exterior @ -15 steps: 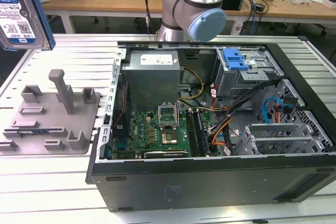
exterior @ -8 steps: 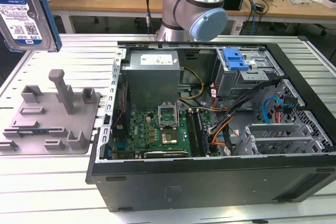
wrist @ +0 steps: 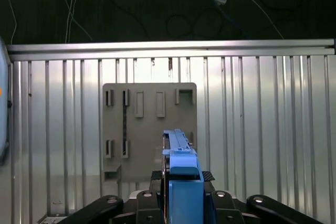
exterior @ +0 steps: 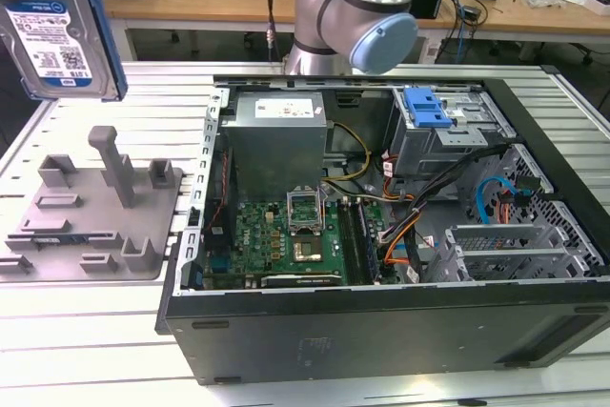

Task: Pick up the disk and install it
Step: 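Pick up the disk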

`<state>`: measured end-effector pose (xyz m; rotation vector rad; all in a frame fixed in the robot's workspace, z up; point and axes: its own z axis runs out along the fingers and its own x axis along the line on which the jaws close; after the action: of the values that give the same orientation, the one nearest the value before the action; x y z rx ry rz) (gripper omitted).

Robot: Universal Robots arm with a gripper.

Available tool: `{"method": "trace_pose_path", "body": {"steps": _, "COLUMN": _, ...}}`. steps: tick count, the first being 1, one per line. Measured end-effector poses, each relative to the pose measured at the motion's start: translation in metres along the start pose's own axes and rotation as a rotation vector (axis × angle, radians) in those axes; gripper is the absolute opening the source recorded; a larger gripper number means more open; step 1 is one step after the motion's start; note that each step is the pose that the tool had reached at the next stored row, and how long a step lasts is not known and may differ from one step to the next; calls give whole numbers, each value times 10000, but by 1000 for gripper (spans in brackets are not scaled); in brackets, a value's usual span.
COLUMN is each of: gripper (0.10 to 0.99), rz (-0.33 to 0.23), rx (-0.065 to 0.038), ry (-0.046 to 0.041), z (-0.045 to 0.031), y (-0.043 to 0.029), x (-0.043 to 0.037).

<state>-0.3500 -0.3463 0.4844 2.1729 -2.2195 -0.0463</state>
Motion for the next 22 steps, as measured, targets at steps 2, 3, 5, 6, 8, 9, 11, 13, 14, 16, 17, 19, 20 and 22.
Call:
{"method": "trace_pose_path", "body": {"steps": 2, "gripper": 369, "rz": -3, "rx": -23, "ry": 1, "z": -10, "y": -79, "x": 44}}
{"method": "trace_pose_path", "body": {"steps": 3, "gripper": 369, "rz": -1, "rx": -38, "ry": 1, "z": -16, "y": -132, "x": 73}}
{"method": "trace_pose_path", "body": {"steps": 5, "gripper": 369, "rz": -3, "rx": -65, "ry": 2, "z": -28, "y": -226, "x": 124}}
{"method": "trace_pose_path", "body": {"steps": 6, "gripper": 369, "rz": -1, "rx": -75, "ry": 2, "z": -32, "y": -262, "x": 143}}
{"method": "trace_pose_path", "body": {"steps": 8, "gripper": 369, "rz": -2, "rx": -92, "ry": 2, "z": -40, "y": -324, "x": 177}}
{"method": "trace_pose_path", "body": {"steps": 9, "gripper": 369, "rz": -4, "rx": -101, "ry": 3, "z": -44, "y": -357, "x": 196}}
{"method": "trace_pose_path", "body": {"steps": 11, "gripper": 369, "rz": -1, "rx": -120, "ry": 3, "z": -52, "y": -420, "x": 232}}
{"method": "trace_pose_path", "body": {"steps": 13, "gripper": 369, "rz": -1, "rx": -152, "ry": 4, "z": -66, "y": -531, "x": 293}}
{"method": "trace_pose_path", "body": {"steps": 14, "gripper": 369, "rz": -2, "rx": -173, "ry": 5, "z": -73, "y": -605, "x": 330}}
{"method": "trace_pose_path", "body": {"steps": 16, "gripper": 369, "rz": -2, "rx": -207, "ry": 7, "z": -87, "y": -741, "x": 395}}
{"method": "trace_pose_path", "body": {"steps": 17, "gripper": 369, "rz": -2, "rx": -224, "ry": 8, "z": -93, "y": -805, "x": 426}}
{"method": "trace_pose_path", "body": {"steps": 19, "gripper": 369, "rz": -3, "rx": -257, "ry": 9, "z": -105, "y": -928, "x": 485}}
{"method": "trace_pose_path", "body": {"steps": 20, "gripper": 369, "rz": -1, "rx": -272, "ry": 10, "z": -110, "y": -982, "x": 511}}
{"method": "trace_pose_path", "body": {"steps": 22, "gripper": 369, "rz": -2, "rx": -298, "ry": 11, "z": -118, "y": -1084, "x": 560}}
